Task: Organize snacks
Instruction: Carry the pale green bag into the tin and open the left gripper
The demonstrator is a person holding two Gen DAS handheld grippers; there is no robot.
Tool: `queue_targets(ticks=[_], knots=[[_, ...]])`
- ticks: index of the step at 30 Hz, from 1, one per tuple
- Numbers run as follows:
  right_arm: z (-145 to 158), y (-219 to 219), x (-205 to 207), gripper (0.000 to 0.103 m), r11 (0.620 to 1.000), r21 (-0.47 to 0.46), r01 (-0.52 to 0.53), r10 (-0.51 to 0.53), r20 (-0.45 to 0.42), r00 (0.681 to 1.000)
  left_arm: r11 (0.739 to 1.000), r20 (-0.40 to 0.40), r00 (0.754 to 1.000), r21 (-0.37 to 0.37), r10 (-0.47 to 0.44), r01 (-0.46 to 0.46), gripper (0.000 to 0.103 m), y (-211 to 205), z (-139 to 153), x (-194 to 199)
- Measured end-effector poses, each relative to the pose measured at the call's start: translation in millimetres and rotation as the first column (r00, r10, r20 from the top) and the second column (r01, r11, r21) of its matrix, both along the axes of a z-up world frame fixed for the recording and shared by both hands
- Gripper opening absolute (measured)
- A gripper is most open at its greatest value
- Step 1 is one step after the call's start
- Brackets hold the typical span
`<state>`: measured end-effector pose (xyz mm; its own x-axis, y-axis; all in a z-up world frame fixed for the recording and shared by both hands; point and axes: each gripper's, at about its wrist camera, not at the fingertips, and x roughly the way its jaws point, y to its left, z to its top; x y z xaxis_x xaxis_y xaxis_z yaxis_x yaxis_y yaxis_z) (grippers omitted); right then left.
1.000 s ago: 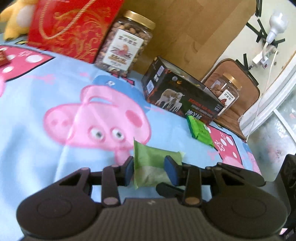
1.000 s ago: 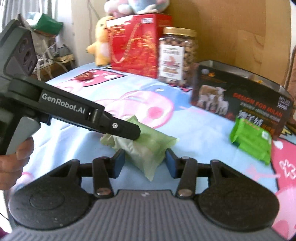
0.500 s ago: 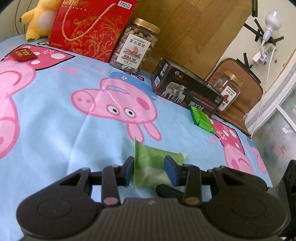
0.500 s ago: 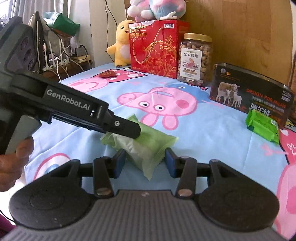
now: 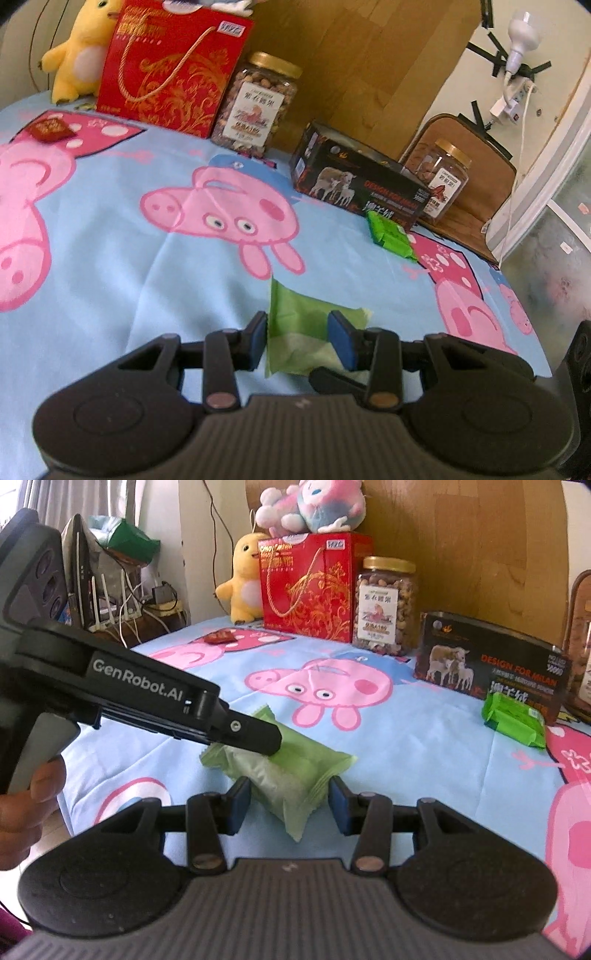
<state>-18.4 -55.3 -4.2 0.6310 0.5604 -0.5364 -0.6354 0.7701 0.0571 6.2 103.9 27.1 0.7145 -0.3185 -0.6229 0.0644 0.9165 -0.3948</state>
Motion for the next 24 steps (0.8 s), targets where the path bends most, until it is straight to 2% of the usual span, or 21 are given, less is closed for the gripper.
queue_targets(ticks=[11, 19, 24], knots=[[14, -30, 17, 0.048, 0.993, 0.063, 0.099, -0.102, 0.057, 0.993, 0.991, 0.052, 0.993, 0.096, -0.104, 0.098, 0.036, -45, 28, 41], [30, -65, 49, 0.048, 0.976, 0.082, 0.202, -0.211, 0.124, 0.969, 0.971, 0.097, 0.971, 0.118, -0.218, 0.207, 0.036, -90, 53, 100], [50, -86, 92, 0.048, 0.961, 0.088, 0.263, -0.275, 0.182, 0.944, 0.967, 0.146, 0.958, 0.106, -0.247, 0.233, 0.036, -116, 73, 155]])
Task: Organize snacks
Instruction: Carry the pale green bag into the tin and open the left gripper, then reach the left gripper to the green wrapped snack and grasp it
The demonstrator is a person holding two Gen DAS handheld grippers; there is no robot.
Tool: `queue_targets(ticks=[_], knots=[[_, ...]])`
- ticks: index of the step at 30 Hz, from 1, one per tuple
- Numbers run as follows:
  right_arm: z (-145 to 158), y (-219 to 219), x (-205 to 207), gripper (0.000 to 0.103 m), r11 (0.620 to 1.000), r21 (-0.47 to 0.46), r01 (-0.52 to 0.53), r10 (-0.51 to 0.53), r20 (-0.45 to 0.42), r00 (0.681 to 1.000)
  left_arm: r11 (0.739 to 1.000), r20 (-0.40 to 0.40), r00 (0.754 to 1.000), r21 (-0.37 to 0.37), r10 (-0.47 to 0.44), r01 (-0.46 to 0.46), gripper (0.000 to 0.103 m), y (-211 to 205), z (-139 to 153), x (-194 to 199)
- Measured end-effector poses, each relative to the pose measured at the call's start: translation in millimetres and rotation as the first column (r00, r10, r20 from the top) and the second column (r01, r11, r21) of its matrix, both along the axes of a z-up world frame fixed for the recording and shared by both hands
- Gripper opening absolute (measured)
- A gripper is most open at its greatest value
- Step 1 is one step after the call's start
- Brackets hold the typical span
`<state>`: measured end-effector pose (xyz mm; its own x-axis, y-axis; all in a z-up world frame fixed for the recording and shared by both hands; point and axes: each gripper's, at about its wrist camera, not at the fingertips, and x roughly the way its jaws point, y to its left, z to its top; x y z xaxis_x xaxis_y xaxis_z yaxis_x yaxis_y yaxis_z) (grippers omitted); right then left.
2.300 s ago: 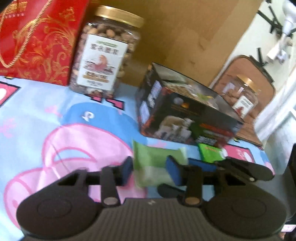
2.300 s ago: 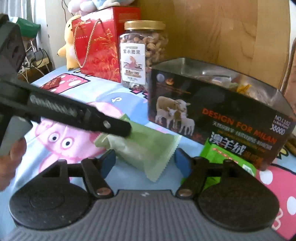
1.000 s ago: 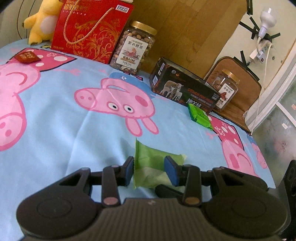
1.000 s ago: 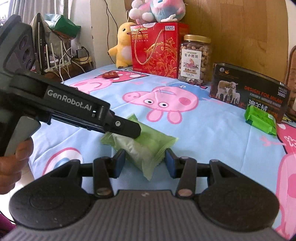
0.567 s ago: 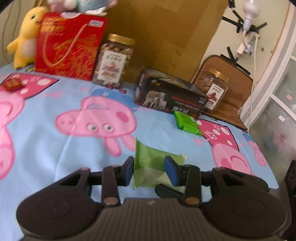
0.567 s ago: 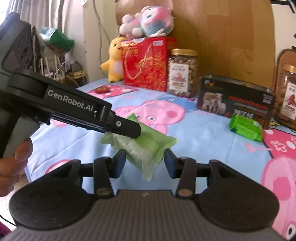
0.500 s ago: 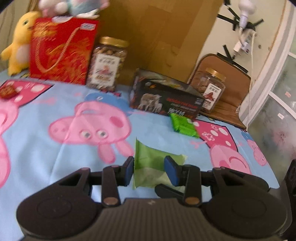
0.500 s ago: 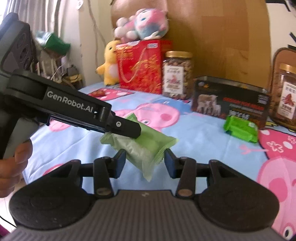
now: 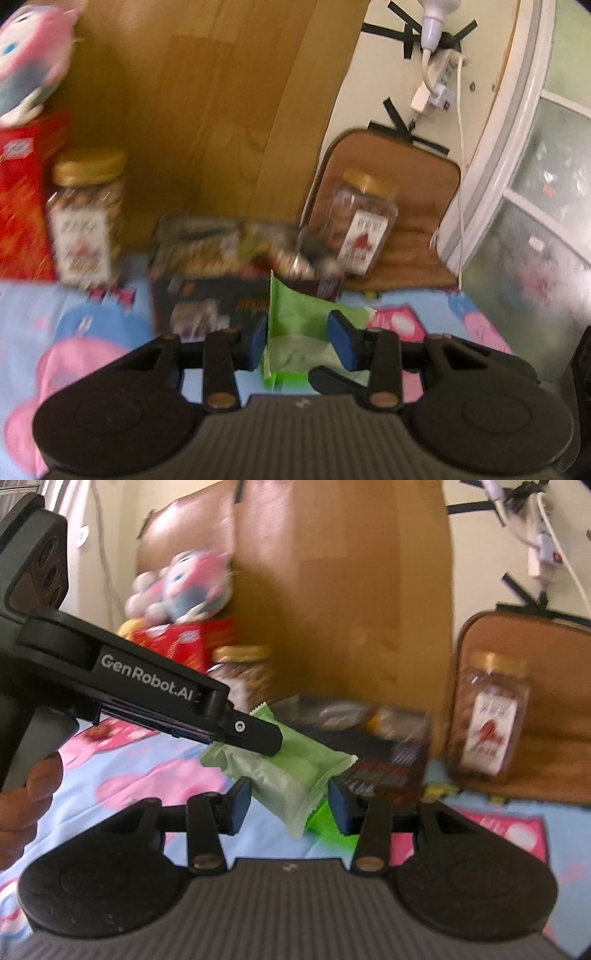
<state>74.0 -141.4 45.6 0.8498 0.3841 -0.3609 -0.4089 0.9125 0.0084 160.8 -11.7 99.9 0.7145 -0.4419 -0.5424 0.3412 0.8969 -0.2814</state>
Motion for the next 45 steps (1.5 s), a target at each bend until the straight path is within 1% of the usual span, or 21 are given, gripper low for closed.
queue_targets(ticks=[4, 9, 12, 13, 15, 17, 19, 22, 24, 27, 29, 31, 33, 34, 36, 39, 41, 42, 43, 44, 45], knots=[[8, -13, 43, 0.048, 0.999, -0.015, 0.040, -0.040, 0.015, 0.999, 1.000, -0.004, 1.000, -0.024, -0.007, 0.007, 0.036, -12, 1, 52], [3, -24, 94, 0.049, 0.997, -0.040, 0.073, -0.073, -0.004, 0.997, 0.999, -0.029, 1.000, -0.049, 0.003, -0.005, 0.036, -20, -13, 108], [-7, -22, 118, 0.054, 0.993, -0.081, 0.084, -0.085, -0.005, 0.996, 0.999, -0.069, 0.997, -0.048, 0.017, -0.020, 0.035, -23, -27, 132], [-10, -22, 123, 0.058, 0.992, -0.091, 0.091, -0.092, -0.003, 0.996, 0.999, -0.082, 0.996, -0.040, 0.021, -0.024, 0.035, -24, -32, 138], [-14, -27, 127, 0.060, 0.991, -0.078, 0.107, -0.107, 0.003, 0.994, 0.999, -0.090, 0.996, -0.011, 0.030, -0.031, 0.037, -26, -40, 143], [-13, -32, 125, 0.060, 0.992, -0.051, 0.116, -0.116, 0.008, 0.993, 1.000, -0.090, 0.995, -0.001, 0.030, -0.030, 0.037, -25, -43, 142], [-10, -39, 117, 0.060, 0.991, -0.020, 0.134, -0.133, 0.024, 0.991, 0.999, -0.081, 0.996, -0.020, 0.025, -0.027, 0.037, -19, -39, 135], [-3, -58, 93, 0.059, 0.989, 0.058, 0.137, -0.139, 0.026, 0.990, 0.998, -0.025, 1.000, -0.056, 0.012, -0.013, 0.037, -5, -22, 108], [-4, -71, 74, 0.059, 0.985, 0.115, 0.125, -0.125, -0.007, 0.992, 0.998, -0.005, 1.000, -0.064, -0.006, 0.006, 0.037, 4, -16, 85], [-16, -80, 54, 0.059, 0.986, 0.143, 0.086, -0.074, -0.087, 0.993, 0.998, -0.040, 0.998, -0.058, -0.039, 0.037, 0.037, 9, -26, 61], [-29, -77, 47, 0.059, 0.991, 0.122, 0.059, -0.042, -0.141, 0.989, 0.998, -0.088, 0.995, -0.040, -0.048, 0.045, 0.040, 5, -42, 56], [-40, -68, 45, 0.059, 0.996, 0.071, 0.051, -0.039, -0.171, 0.985, 0.999, -0.153, 0.988, -0.031, -0.025, 0.021, 0.044, 2, -60, 59], [-47, -58, 47, 0.060, 0.999, 0.033, 0.028, -0.021, -0.207, 0.978, 0.997, -0.220, 0.975, -0.073, -0.033, 0.018, 0.044, 0, -76, 66], [-49, -53, 47, 0.060, 1.000, 0.020, 0.012, -0.008, -0.213, 0.977, 0.996, -0.235, 0.971, -0.082, -0.038, 0.020, 0.047, -2, -81, 69], [-52, -45, 51, 0.060, 1.000, -0.025, 0.001, -0.007, -0.221, 0.975, 0.998, -0.246, 0.969, -0.057, -0.022, 0.008, 0.052, -9, -89, 72], [-56, -40, 59, 0.060, 0.998, -0.055, -0.012, -0.003, -0.265, 0.964, 0.999, -0.229, 0.973, -0.036, -0.013, 0.005, 0.052, -15, -97, 73], [-58, -40, 63, 0.060, 0.998, -0.058, -0.011, -0.006, -0.278, 0.961, 1.000, -0.215, 0.977, -0.026, -0.009, 0.004, 0.048, -17, -98, 70], [-58, -38, 64, 0.060, 0.998, -0.060, -0.014, -0.003, -0.279, 0.960, 1.000, -0.213, 0.977, -0.028, -0.011, 0.006, 0.042, -17, -98, 68], [-58, -36, 67, 0.059, 0.997, -0.068, -0.019, 0.000, -0.275, 0.961, 0.999, -0.214, 0.977, -0.033, -0.015, 0.008, 0.040, -18, -99, 67], [-59, -33, 66, 0.052, 0.996, -0.078, -0.032, 0.010, -0.270, 0.963, 0.999, -0.214, 0.977, -0.033, -0.009, 0.002, 0.040, -18, -99, 65], [-59, -29, 64, 0.051, 0.995, -0.093, -0.035, 0.010, -0.259, 0.966, 1.000, -0.217, 0.976, -0.029, -0.002, -0.005, 0.040, -17, -98, 63]])
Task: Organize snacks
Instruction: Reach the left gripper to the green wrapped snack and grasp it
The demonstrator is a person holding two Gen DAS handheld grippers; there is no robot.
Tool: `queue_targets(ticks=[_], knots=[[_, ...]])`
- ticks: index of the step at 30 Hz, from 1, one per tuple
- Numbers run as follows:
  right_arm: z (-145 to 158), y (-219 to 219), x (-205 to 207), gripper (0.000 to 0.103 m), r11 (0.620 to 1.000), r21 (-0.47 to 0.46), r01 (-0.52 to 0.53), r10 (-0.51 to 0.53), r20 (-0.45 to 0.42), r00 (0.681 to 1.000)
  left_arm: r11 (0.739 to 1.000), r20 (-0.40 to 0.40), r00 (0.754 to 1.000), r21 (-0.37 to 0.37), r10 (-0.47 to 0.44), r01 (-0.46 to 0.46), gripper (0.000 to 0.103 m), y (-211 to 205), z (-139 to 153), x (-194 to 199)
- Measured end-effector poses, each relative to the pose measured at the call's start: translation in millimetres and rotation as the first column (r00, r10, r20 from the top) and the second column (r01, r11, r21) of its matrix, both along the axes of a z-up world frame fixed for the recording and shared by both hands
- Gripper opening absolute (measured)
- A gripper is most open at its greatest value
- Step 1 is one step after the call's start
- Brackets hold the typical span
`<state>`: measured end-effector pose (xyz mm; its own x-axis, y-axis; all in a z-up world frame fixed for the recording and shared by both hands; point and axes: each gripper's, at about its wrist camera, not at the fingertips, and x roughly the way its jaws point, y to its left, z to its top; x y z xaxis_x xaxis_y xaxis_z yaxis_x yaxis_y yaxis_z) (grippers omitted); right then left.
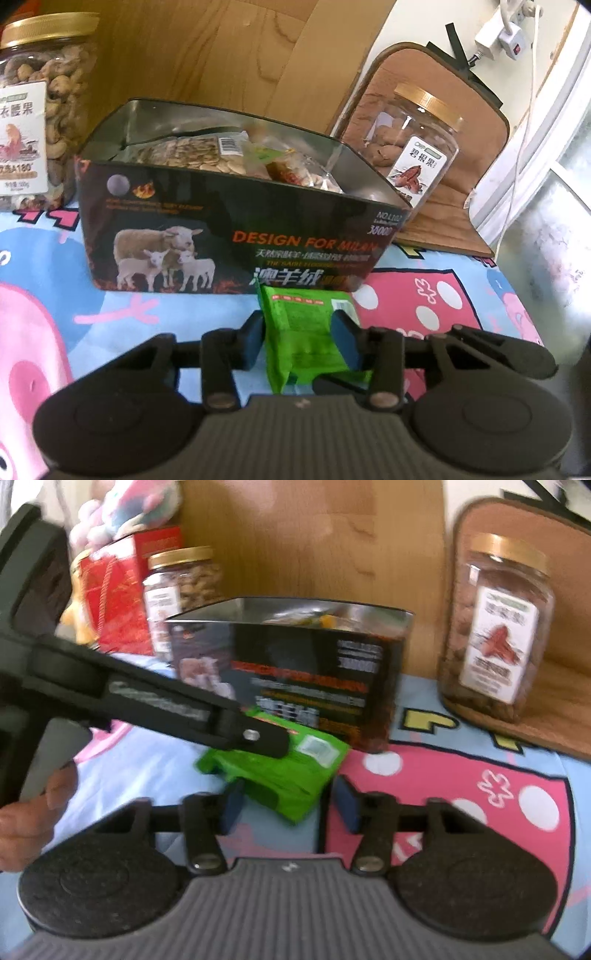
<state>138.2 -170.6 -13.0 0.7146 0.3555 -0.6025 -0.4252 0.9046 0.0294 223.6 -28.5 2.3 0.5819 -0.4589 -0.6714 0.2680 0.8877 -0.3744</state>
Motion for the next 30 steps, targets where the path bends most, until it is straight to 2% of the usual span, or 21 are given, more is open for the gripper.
queue_targets(ticks=[6, 15, 19, 23, 30], knots=[[1, 13, -29, 0.051, 1.000, 0.000, -0.023, 0.023, 0.006, 1.000, 0.999, -0.001, 1.000, 0.046, 0.010, -0.010, 0.040, 9, 6, -42], [3, 31, -112, 0.049, 0.996, -0.006, -0.092, 0.092, 0.030, 0.995, 0.999, 0.008, 0.999, 0.010, 0.036, -0.036, 0.040, 41, 8, -137], [1, 41, -144, 0.048, 0.994, -0.035, -0.107, 0.109, 0.054, 0.993, 0.999, 0.029, 0.999, 0.038, 0.035, -0.036, 0.040, 41, 10, -168], [0, 43, -167, 0.048, 0.995, -0.006, -0.096, 0.096, 0.046, 0.994, 0.999, 0.046, 0.998, 0.027, 0.045, -0.046, 0.040, 44, 8, -193], [0, 48, -190, 0.048, 0.996, -0.011, -0.086, 0.086, 0.054, 0.995, 0.998, 0.055, 0.997, 0.011, 0.055, -0.055, 0.040, 48, 7, -214]])
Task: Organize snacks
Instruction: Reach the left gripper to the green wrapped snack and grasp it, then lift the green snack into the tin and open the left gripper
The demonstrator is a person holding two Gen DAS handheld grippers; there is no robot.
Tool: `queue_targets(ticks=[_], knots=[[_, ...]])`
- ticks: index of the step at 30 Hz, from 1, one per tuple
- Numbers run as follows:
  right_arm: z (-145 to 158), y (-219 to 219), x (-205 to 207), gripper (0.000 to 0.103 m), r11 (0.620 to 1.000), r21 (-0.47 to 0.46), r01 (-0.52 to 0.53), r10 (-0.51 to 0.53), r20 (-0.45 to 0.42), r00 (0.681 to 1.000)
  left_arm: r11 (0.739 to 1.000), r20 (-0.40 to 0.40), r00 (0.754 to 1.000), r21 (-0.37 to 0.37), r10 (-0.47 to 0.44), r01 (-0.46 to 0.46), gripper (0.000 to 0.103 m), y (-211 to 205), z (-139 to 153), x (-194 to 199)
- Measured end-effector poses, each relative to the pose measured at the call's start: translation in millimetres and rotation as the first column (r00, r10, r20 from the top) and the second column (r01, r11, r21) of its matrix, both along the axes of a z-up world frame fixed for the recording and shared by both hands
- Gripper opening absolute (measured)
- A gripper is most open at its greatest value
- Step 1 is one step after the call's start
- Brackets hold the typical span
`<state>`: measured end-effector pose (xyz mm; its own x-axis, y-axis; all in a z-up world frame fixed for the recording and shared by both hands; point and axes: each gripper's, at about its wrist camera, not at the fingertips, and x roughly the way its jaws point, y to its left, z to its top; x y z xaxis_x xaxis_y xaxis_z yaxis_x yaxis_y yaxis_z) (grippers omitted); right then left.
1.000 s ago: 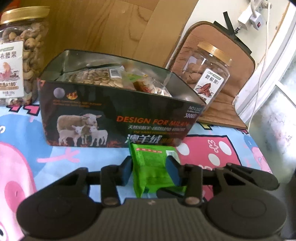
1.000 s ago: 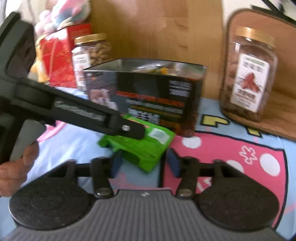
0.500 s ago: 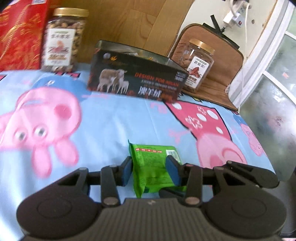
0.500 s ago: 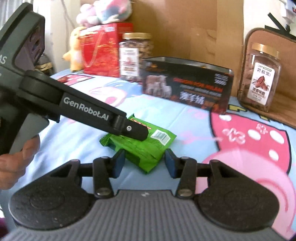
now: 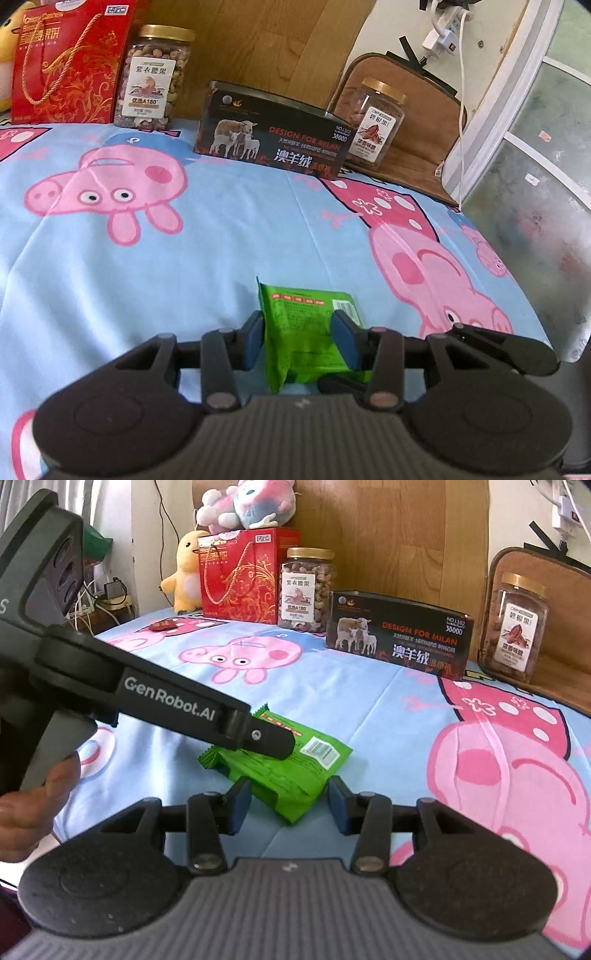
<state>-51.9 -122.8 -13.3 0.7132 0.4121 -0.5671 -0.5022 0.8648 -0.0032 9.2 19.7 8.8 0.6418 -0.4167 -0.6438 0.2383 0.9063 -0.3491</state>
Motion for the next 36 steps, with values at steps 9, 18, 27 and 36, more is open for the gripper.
queue_targets(ticks=[9, 18, 27, 36], knots=[[-2, 6, -12, 0.051, 1.000, 0.005, 0.005, -0.005, 0.010, 1.000, 1.000, 0.006, 1.000, -0.008, 0.005, -0.005, 0.040, 5, 0, -9], [-3, 5, -13, 0.051, 1.000, 0.008, 0.004, -0.004, 0.019, 1.000, 1.000, 0.013, 1.000, -0.007, 0.005, -0.005, 0.040, 5, 0, -10], [-5, 3, -13, 0.052, 1.000, 0.010, -0.002, 0.002, 0.031, 1.000, 1.000, 0.021, 1.000, -0.003, 0.005, -0.005, 0.042, 5, 0, -12], [-6, 4, -15, 0.050, 1.000, 0.006, -0.003, 0.003, 0.046, 0.999, 1.000, 0.016, 1.000, -0.005, -0.003, 0.003, 0.041, 5, 0, -11]])
